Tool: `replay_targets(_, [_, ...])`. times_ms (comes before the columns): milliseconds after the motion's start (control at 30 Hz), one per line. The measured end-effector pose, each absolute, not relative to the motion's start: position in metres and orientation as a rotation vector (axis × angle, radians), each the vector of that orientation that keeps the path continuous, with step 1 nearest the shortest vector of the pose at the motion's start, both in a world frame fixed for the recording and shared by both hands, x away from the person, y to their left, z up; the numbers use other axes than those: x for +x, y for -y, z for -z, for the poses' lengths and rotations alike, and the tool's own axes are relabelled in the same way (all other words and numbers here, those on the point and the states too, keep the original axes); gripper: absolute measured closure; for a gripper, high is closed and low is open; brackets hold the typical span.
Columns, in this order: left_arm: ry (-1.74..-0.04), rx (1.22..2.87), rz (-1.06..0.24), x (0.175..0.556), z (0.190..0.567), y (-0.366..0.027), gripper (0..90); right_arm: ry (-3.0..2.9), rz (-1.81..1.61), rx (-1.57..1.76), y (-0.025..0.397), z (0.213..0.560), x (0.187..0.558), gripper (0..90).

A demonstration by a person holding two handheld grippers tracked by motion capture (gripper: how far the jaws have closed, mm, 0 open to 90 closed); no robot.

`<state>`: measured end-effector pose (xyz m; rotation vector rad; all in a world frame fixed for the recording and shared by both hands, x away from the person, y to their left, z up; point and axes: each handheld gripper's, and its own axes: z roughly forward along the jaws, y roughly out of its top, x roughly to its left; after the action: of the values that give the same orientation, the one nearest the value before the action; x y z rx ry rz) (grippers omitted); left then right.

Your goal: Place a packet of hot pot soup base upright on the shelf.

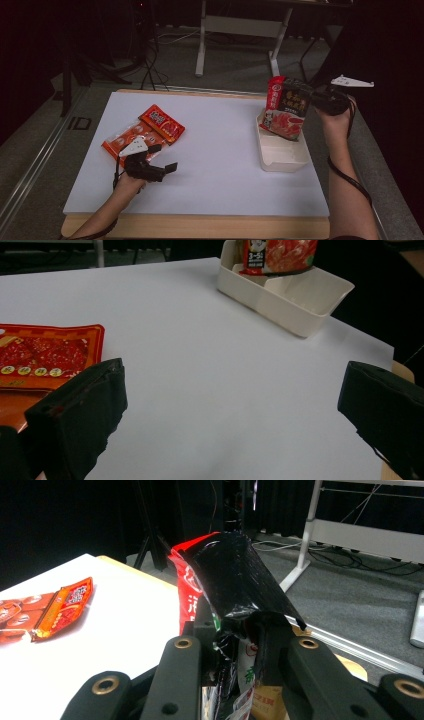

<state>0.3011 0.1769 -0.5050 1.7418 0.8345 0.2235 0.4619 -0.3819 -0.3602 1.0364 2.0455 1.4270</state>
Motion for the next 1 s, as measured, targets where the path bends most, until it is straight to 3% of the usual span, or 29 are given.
replay_targets(1000, [-0.831,1.758,-0.203,0.301,0.509,-0.176,0.0,-2.223,-1.508,0.889,0.361,0.388,0.47,72.6])
